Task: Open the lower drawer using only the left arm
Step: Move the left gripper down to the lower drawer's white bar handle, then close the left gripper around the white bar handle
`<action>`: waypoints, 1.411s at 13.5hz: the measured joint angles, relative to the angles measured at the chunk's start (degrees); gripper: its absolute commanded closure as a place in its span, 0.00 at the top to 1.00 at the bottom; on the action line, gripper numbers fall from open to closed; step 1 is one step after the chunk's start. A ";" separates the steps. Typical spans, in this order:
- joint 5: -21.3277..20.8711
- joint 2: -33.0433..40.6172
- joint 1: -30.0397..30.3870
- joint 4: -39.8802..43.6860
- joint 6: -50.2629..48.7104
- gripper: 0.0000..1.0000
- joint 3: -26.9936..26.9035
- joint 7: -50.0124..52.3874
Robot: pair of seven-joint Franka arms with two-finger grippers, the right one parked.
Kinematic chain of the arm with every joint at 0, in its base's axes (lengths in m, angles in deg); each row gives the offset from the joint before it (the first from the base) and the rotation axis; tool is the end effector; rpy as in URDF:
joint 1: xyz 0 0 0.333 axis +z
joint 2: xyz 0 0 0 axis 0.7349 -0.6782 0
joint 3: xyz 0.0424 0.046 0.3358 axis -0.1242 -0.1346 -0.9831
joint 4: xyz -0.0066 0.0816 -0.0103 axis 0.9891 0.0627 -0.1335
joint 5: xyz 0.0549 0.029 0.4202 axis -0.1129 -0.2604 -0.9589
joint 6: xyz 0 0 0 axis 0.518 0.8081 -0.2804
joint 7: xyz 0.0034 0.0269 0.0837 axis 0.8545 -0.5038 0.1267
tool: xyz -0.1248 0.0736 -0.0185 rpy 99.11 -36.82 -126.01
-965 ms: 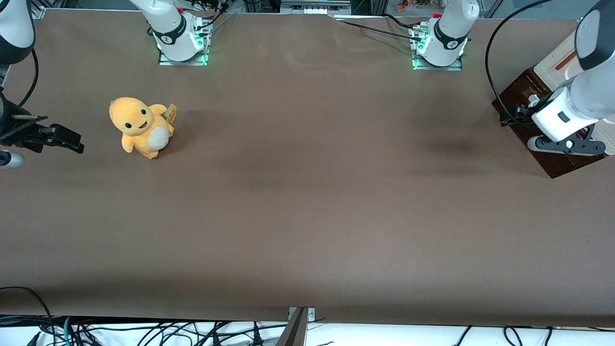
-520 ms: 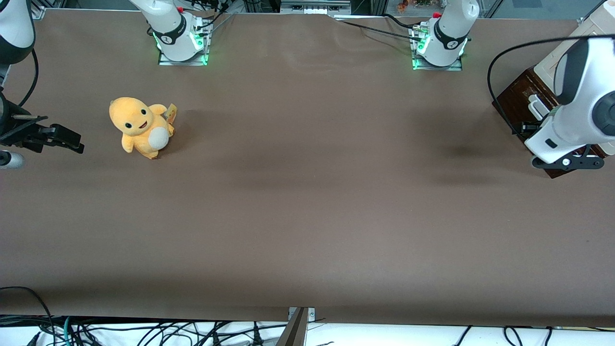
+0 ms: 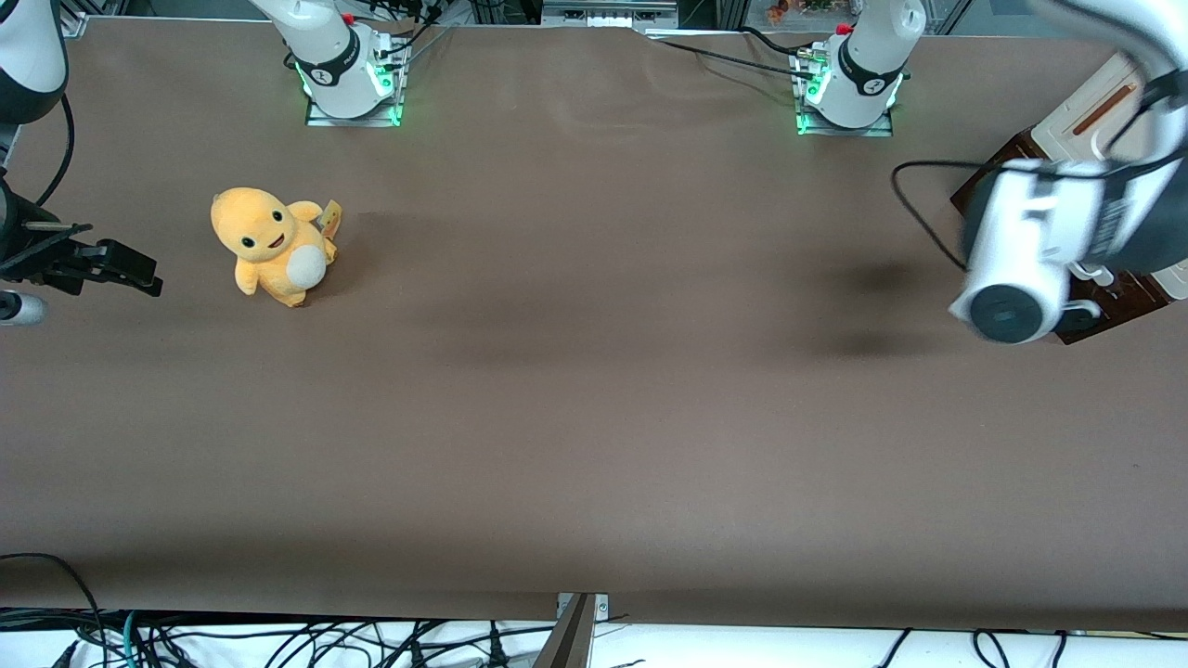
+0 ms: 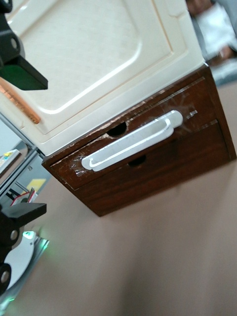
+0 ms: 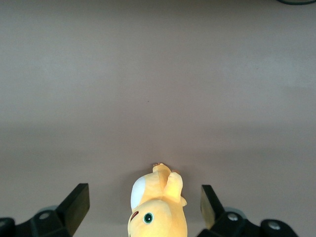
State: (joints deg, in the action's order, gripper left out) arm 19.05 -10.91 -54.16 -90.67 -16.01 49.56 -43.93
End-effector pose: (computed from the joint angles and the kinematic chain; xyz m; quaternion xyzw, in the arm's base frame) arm 0.5703 0.0011 0.3501 -0.8626 -0.0950 0.3040 0.3931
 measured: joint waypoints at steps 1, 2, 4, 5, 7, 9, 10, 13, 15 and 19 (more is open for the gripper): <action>-1.61 -1.82 -1.77 -0.67 -1.10 1.00 0.13 4.60; -3.86 -3.54 -3.60 -2.17 -1.75 1.00 0.25 8.95; -8.86 -5.83 -5.87 -6.72 -1.85 1.00 0.29 14.91; -10.27 -6.33 -6.06 -8.98 -1.65 1.00 0.28 16.83; -13.41 -6.50 -5.54 -13.71 -0.04 1.00 -0.08 20.55; -16.52 -6.58 -3.86 -18.61 2.80 1.00 -0.46 25.57; -17.23 -6.64 -2.38 -20.33 4.49 1.00 -0.51 27.08; -20.95 -6.71 2.51 -23.26 7.81 1.00 -0.60 29.38; -22.21 -6.96 3.76 -24.67 8.22 0.98 -0.59 32.07; -25.18 -9.30 3.92 -25.72 8.46 0.94 -0.47 37.95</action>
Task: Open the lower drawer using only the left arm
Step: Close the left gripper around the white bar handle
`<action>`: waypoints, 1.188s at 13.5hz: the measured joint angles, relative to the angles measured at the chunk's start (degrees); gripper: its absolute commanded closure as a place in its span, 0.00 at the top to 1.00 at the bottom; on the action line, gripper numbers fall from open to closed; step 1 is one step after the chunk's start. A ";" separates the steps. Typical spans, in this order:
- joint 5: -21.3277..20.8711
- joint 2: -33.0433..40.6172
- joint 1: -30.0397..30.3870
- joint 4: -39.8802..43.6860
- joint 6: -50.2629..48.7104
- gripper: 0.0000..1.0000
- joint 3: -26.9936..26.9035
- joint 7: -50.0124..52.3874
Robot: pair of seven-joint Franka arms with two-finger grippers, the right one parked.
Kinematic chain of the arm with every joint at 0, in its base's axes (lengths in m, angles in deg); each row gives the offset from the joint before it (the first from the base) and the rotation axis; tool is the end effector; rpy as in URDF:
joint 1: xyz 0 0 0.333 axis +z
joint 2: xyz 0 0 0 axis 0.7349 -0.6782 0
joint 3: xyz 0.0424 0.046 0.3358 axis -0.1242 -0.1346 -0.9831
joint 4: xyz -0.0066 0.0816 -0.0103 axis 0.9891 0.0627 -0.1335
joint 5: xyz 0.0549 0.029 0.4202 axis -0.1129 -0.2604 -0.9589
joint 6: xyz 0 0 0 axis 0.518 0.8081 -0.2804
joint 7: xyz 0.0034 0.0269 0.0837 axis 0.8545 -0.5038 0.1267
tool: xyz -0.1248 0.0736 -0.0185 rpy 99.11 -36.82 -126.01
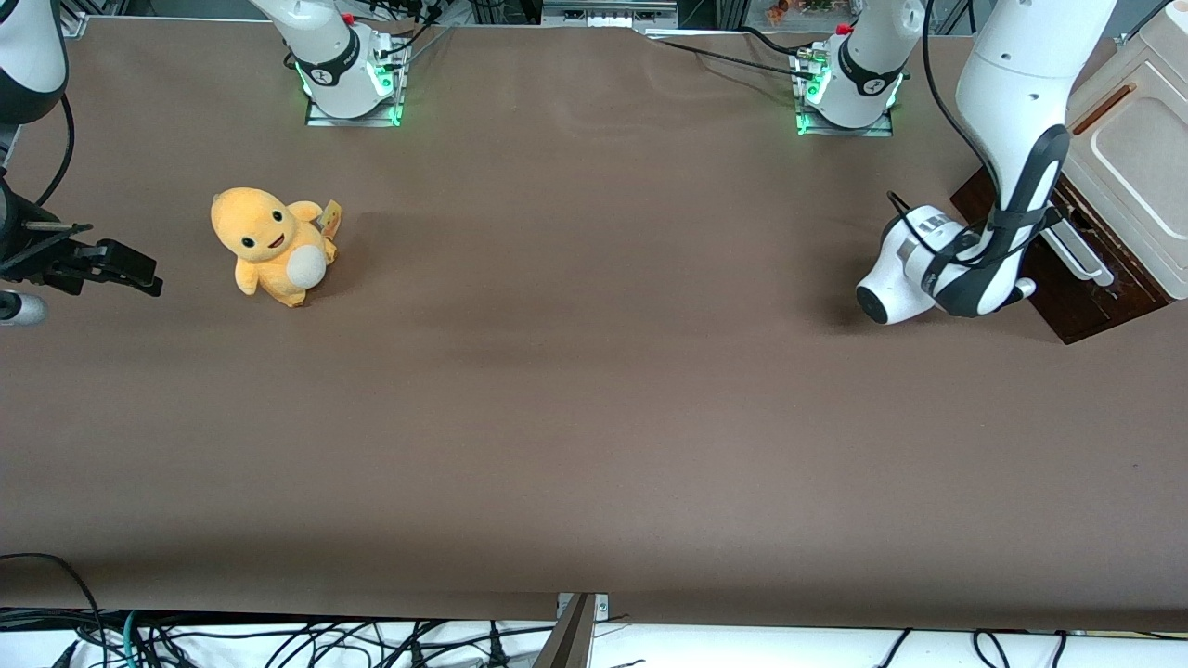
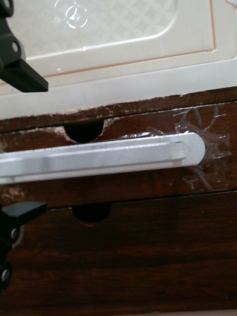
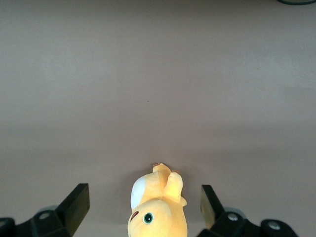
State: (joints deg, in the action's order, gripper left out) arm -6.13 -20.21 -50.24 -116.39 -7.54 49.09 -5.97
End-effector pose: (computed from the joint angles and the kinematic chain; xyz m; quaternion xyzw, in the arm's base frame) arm 0.4579 0.0967 0.1565 -0.7061 -0.1401 0.2014 0.6643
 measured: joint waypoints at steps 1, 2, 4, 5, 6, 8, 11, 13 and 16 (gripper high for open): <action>-0.35 -0.82 0.00 -0.07 0.02 0.91 0.02 1.44; -0.88 -1.62 0.00 -0.11 0.03 0.87 0.03 2.70; -3.03 -2.87 0.08 -0.14 0.03 0.79 -0.01 4.16; -4.13 -3.17 0.50 -0.14 0.03 0.77 -0.05 4.43; -4.93 -3.29 1.09 -0.14 0.03 0.72 -0.06 4.62; -5.29 -3.31 2.02 -0.11 0.03 0.65 -0.08 4.70; -5.29 -3.31 2.15 0.16 0.03 0.53 -0.04 4.72; -5.29 -3.30 2.15 0.44 0.03 0.51 -0.02 4.71; -5.29 -3.30 2.15 0.70 0.03 0.24 0.04 4.68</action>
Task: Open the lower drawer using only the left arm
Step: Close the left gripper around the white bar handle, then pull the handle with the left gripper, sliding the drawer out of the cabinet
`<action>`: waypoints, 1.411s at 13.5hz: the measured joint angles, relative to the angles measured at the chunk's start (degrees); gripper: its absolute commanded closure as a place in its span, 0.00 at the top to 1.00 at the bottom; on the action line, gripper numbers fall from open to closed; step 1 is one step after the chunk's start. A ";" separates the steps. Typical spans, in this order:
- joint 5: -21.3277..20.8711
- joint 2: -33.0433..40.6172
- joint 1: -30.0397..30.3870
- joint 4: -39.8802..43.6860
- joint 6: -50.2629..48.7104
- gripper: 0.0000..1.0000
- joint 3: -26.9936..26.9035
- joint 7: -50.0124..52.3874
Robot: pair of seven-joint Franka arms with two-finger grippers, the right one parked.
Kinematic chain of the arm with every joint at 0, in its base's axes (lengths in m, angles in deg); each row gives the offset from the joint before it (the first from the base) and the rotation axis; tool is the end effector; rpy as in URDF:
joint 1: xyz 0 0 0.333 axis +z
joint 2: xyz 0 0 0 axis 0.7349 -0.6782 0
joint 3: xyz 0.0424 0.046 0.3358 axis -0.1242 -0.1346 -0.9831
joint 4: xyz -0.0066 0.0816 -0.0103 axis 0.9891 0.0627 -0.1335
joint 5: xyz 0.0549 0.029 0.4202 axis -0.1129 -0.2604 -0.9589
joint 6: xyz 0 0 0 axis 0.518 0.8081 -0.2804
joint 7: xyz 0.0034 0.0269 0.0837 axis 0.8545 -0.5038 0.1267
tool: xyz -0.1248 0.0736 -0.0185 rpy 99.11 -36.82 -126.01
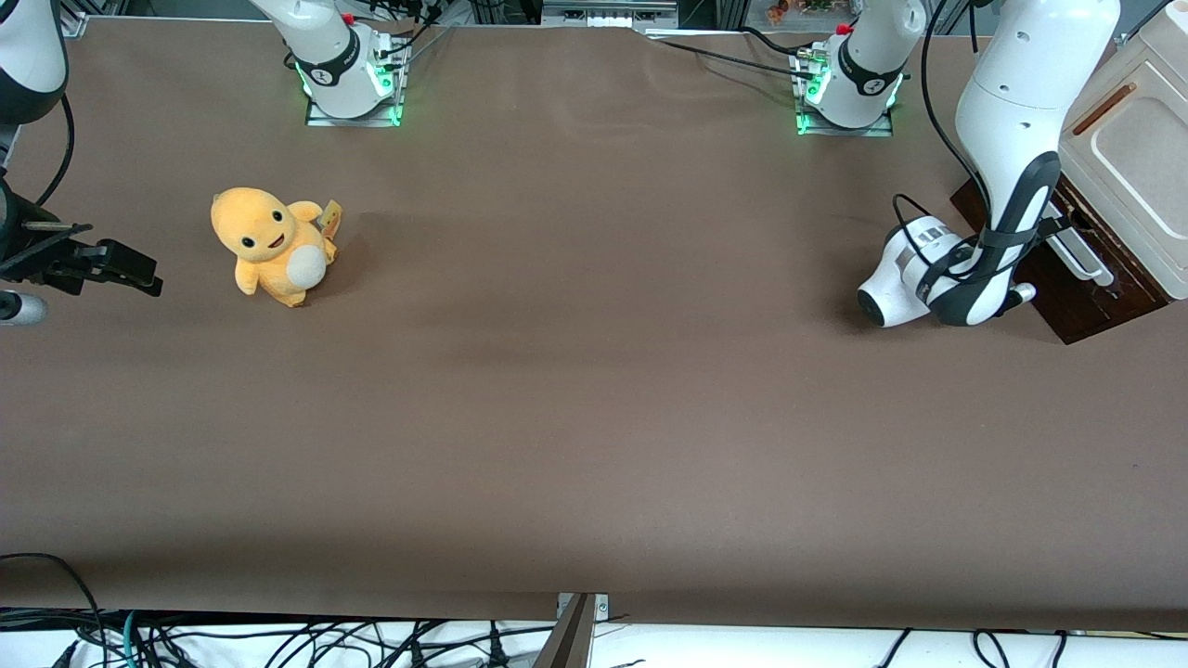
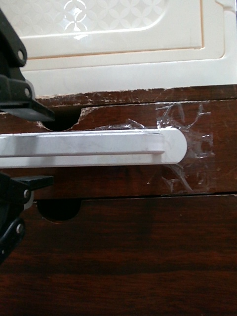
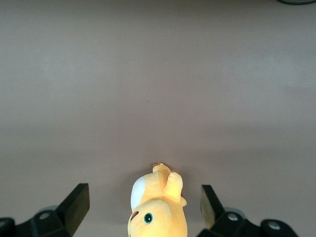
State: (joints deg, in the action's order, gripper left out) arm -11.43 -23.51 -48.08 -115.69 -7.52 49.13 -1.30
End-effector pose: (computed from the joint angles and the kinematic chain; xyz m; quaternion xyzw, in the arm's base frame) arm 0.4609 0.1200 0.1378 -0.6869 -0.1418 0.1693 0.6924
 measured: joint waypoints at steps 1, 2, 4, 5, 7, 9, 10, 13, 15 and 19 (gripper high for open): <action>0.00 0.00 0.00 0.05 0.00 0.15 0.02 -0.01; 0.00 0.00 0.00 0.10 0.00 0.13 0.03 -0.02; 0.00 0.05 -0.01 0.17 -0.02 0.06 0.08 0.27; 0.00 0.04 -0.01 0.17 0.00 0.06 0.09 0.27; 0.00 0.05 -0.01 0.17 0.01 0.06 0.10 0.28; 0.00 0.04 -0.01 0.17 0.02 0.06 0.10 0.28; 0.00 0.05 -0.01 0.17 0.02 0.06 0.10 0.28; 0.00 0.05 -0.06 0.20 0.07 0.06 0.23 0.29; 0.00 0.05 -0.07 0.26 0.04 0.06 0.69 0.32; 0.00 0.10 -0.07 0.30 -0.01 0.06 1.05 0.33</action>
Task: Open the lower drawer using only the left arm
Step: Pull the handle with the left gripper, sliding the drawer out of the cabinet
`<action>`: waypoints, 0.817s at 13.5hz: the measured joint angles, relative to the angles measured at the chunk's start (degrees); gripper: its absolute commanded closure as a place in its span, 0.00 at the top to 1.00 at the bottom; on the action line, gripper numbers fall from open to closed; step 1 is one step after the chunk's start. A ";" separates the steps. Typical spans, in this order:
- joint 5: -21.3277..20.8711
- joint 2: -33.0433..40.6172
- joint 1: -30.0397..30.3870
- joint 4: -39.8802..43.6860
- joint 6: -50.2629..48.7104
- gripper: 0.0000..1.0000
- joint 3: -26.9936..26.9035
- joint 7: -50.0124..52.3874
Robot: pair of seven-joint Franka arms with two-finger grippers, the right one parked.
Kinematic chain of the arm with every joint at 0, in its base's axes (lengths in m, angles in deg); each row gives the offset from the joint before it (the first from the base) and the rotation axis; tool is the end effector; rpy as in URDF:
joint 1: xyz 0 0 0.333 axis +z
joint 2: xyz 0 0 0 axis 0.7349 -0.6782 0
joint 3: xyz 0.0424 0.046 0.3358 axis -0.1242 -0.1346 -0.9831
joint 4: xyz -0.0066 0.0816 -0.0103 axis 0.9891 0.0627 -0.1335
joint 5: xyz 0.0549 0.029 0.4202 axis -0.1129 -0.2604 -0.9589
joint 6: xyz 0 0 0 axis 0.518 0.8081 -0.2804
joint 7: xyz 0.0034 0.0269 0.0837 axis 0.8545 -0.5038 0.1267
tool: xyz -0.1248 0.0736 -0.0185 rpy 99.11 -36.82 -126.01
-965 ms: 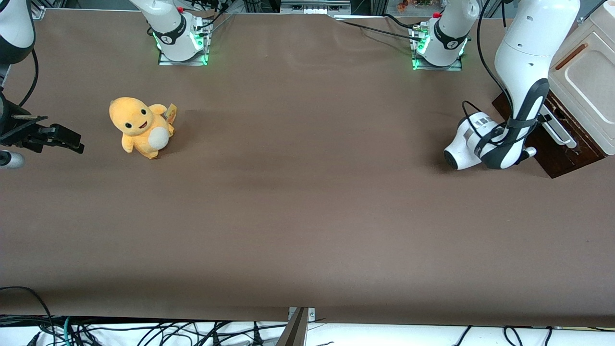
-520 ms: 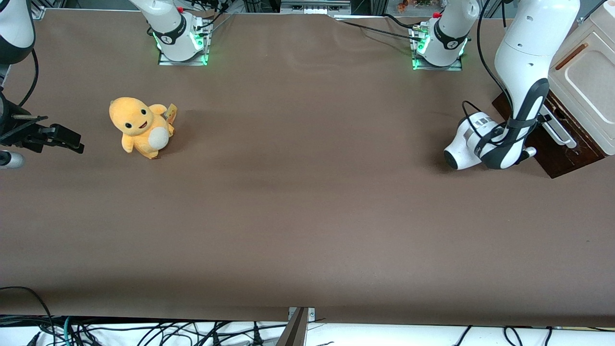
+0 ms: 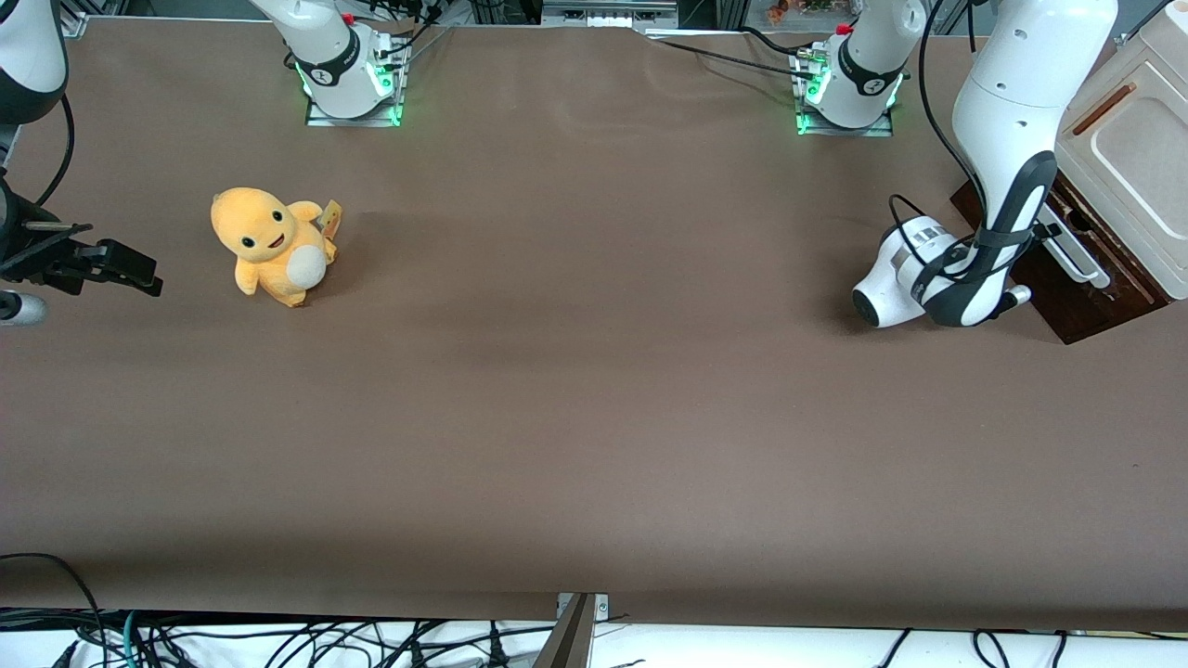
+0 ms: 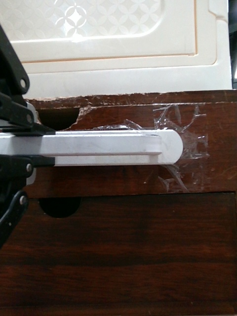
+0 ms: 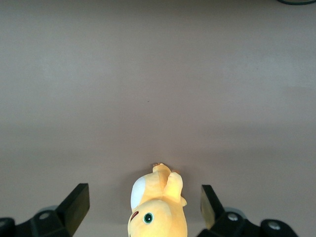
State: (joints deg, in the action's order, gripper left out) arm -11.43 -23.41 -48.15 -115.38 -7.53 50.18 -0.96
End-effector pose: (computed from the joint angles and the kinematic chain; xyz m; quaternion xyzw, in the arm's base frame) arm 0.4654 0.1104 0.1385 -0.6918 -0.1398 0.1600 0.6901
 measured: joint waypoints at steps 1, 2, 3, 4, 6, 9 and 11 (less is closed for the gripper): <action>0.00 0.01 0.01 0.00 -0.02 0.06 0.15 0.00; 0.00 0.03 0.00 0.02 -0.07 0.06 0.51 0.00; 0.04 0.08 0.00 0.04 -0.15 0.06 0.96 0.03; 0.18 0.16 0.00 0.13 -0.32 0.06 1.54 0.06; 0.65 0.35 -0.03 0.45 -0.85 0.06 2.67 0.07; 0.93 0.40 -0.04 0.84 -1.22 0.06 3.69 0.07; 1.04 0.40 -0.04 1.00 -1.27 0.06 3.86 0.07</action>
State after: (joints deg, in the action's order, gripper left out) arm -10.39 -23.01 -48.19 -114.38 -8.79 54.04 -0.90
